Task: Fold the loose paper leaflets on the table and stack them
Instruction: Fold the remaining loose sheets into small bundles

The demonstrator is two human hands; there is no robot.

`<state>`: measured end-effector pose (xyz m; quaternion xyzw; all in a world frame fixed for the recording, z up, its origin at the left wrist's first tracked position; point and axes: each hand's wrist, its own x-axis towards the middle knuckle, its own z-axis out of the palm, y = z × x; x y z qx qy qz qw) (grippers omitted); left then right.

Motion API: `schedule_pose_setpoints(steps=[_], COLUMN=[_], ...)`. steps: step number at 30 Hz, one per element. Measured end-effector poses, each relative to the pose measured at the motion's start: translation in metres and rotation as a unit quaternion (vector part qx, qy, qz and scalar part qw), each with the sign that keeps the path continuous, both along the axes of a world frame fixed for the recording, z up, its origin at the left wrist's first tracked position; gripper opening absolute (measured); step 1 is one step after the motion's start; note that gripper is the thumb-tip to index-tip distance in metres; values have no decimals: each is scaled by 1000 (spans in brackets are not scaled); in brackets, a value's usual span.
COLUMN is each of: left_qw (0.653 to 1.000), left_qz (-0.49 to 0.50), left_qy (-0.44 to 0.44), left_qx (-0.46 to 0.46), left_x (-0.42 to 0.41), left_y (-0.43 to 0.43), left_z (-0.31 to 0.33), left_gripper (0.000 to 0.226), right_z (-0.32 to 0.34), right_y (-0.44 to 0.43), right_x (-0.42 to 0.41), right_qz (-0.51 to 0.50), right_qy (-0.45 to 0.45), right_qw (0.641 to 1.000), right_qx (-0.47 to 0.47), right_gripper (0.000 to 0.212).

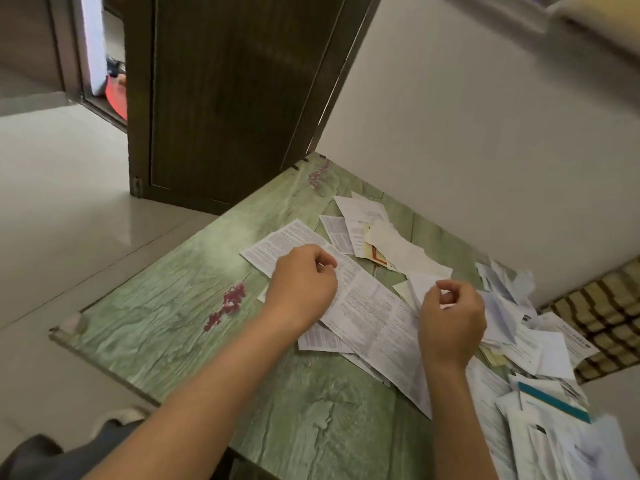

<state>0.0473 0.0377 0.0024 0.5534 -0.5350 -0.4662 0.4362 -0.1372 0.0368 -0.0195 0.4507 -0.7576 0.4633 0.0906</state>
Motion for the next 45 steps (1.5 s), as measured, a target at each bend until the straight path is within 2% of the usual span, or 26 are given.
schedule_pose_setpoints(steps=[3,5,7,10,14,17,21,22,25,27,30,33,36,43,45], left_qw=[1000,1000,1000,1000,1000,1000,999,999,995,989,979,972,947,933,937], left_qz=[-5,-10,-6,2,1,-12,-37,-44,-73,-100,-109,-89,-96,-116,-118], left_qy=[18,13,17,14,8,3,-23,-31,-74,-104,-164,-193,-260,-304,-293], left_qx=[3,-6,-17,-22,-22,-12,-4,-5,-13,-13,-42,-100,-160,-151,-153], left_x=[-1,-1,3,10,14,11,6,5,0,-4,-13,-22,-33,-43,-44], left_y=[-4,-7,-10,-15,-17,-15,-12,-13,-11,-6,-3,-1,1,0,3], left_z=[-1,3,1,-3,-2,0,1,0,-3,-7,-15,-19,-24,-32,-28], left_gripper=[21,22,24,24,25,23,24,25,26,27,28,33,42,48,42], right_z=[-5,-6,-4,1,-3,-14,-22,-21,-18,-16,-19,-16,-17,-17,-16], right_y=[-5,-16,-36,-62,-76,-83,-88,-87,-82,-82,-82,-85,-83,-84,-83], right_x=[15,18,18,20,20,16,20,24,29,28,27,28,29,38,33], right_qz=[85,145,190,239,242,195,160,160,151,159,164,153,139,107,100], right_qy=[56,98,156,141,109,183,229,230,205,203,184,187,187,241,228], right_qw=[994,976,943,909,894,880,882,886,899,907,913,902,895,878,891], right_qx=[45,127,225,310,360,393,379,369,356,334,325,357,381,400,380], right_gripper=[19,28,36,36,41,52,80,78,45,40,39,42,45,46,49])
